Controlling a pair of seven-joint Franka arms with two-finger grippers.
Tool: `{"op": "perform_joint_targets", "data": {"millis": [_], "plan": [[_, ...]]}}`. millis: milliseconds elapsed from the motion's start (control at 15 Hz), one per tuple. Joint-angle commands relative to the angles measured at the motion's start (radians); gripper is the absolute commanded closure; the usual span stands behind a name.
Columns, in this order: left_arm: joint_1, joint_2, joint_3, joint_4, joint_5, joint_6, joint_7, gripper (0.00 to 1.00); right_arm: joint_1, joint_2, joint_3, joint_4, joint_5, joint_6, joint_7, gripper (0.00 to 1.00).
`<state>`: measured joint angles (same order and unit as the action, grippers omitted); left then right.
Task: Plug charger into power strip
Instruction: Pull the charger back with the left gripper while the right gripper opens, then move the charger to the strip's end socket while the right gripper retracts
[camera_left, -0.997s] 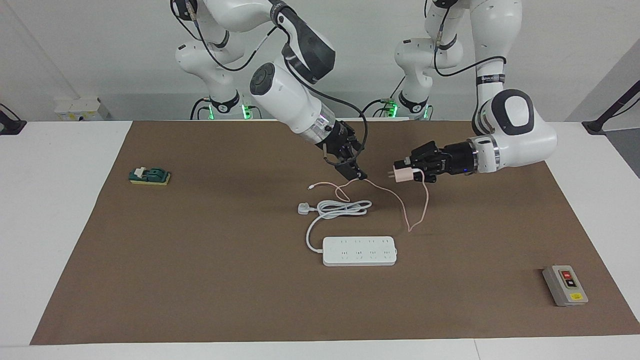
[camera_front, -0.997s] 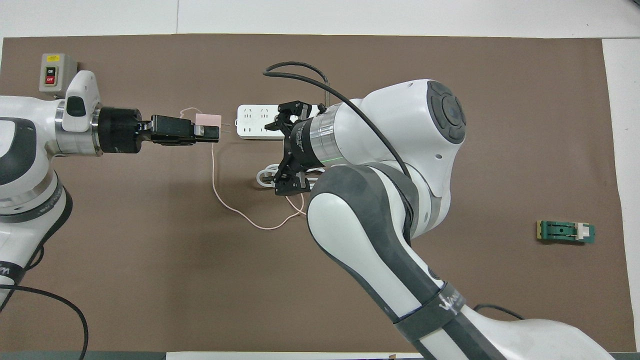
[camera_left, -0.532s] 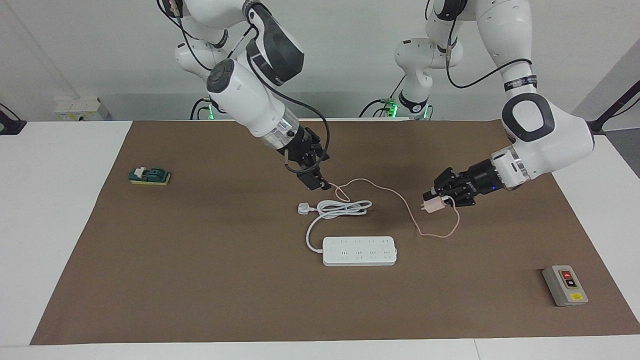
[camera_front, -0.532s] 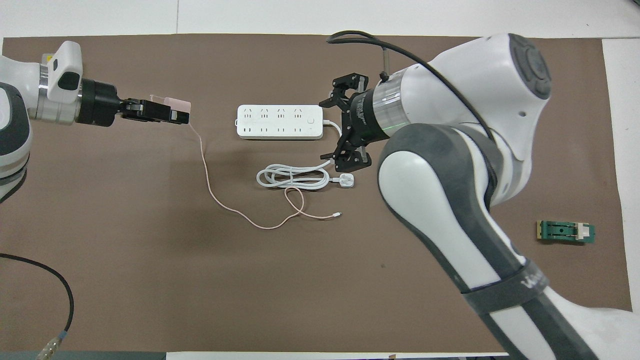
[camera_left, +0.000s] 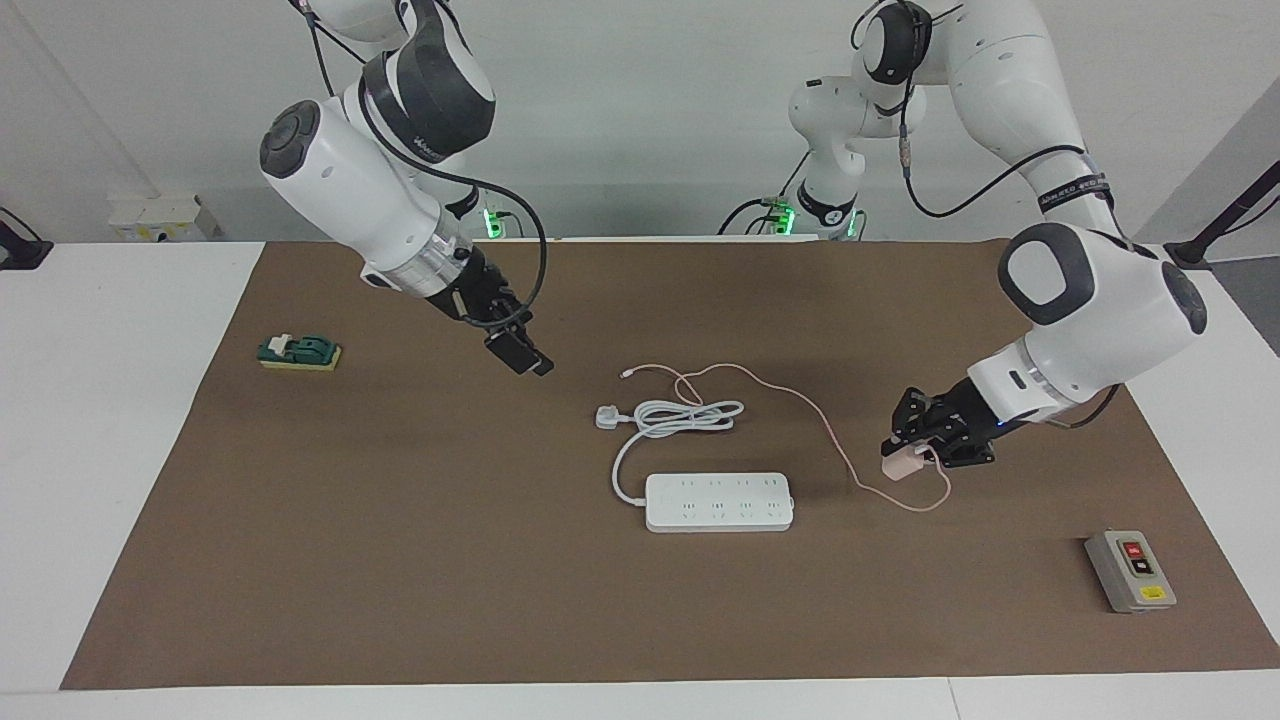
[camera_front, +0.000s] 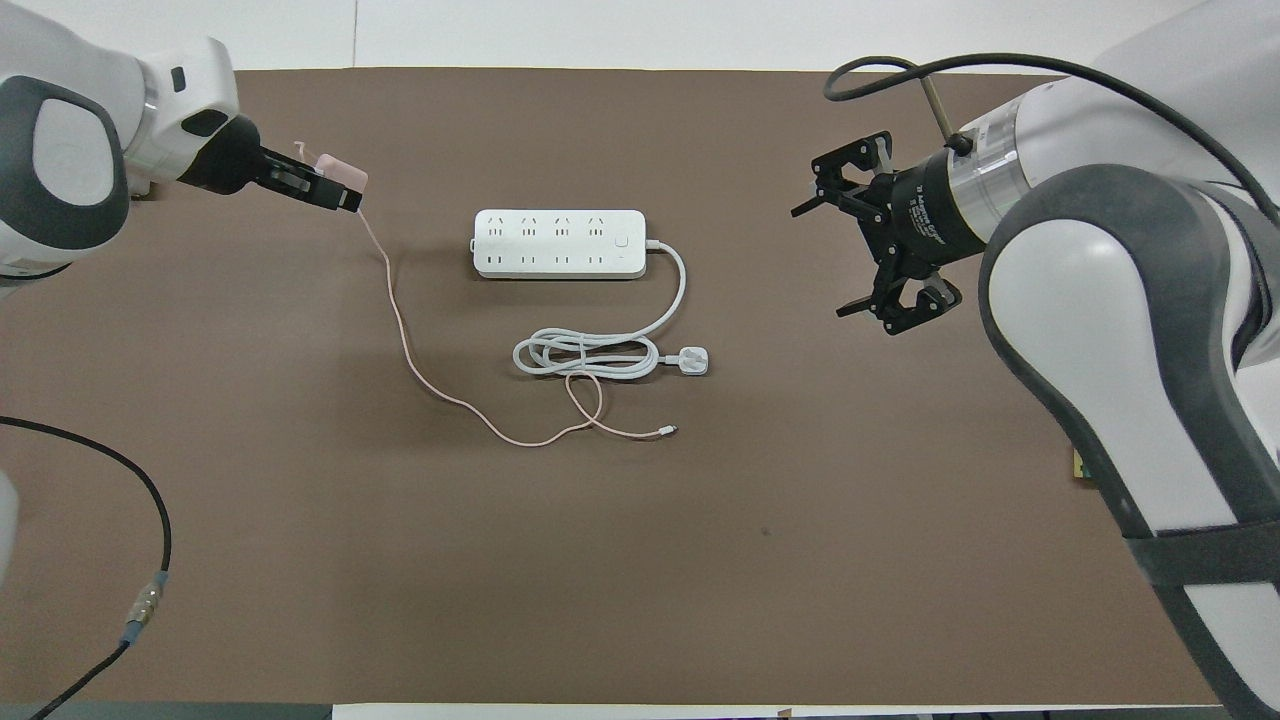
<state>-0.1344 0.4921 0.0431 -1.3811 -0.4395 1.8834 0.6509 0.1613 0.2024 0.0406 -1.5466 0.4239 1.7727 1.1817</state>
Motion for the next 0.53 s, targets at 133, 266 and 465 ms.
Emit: {"op": "perform_joint_targets", "data": {"millis": [133, 266, 465], "plan": [[-0.114, 0.025, 0.011, 0.03, 0.15, 0.104, 0.195, 1.0, -0.055, -0.037, 0.009, -0.009, -0.147, -0.067, -0.351, 0.0], [-0.151, 0.023, 0.009, 0.019, 0.198, 0.167, 0.326, 1.0, -0.065, -0.046, 0.01, -0.013, -0.224, -0.075, -0.5, 0.0], [-0.203, 0.008, 0.012, -0.077, 0.206, 0.265, 0.429, 1.0, -0.065, -0.049, 0.01, -0.015, -0.328, -0.075, -0.718, 0.0]]}}
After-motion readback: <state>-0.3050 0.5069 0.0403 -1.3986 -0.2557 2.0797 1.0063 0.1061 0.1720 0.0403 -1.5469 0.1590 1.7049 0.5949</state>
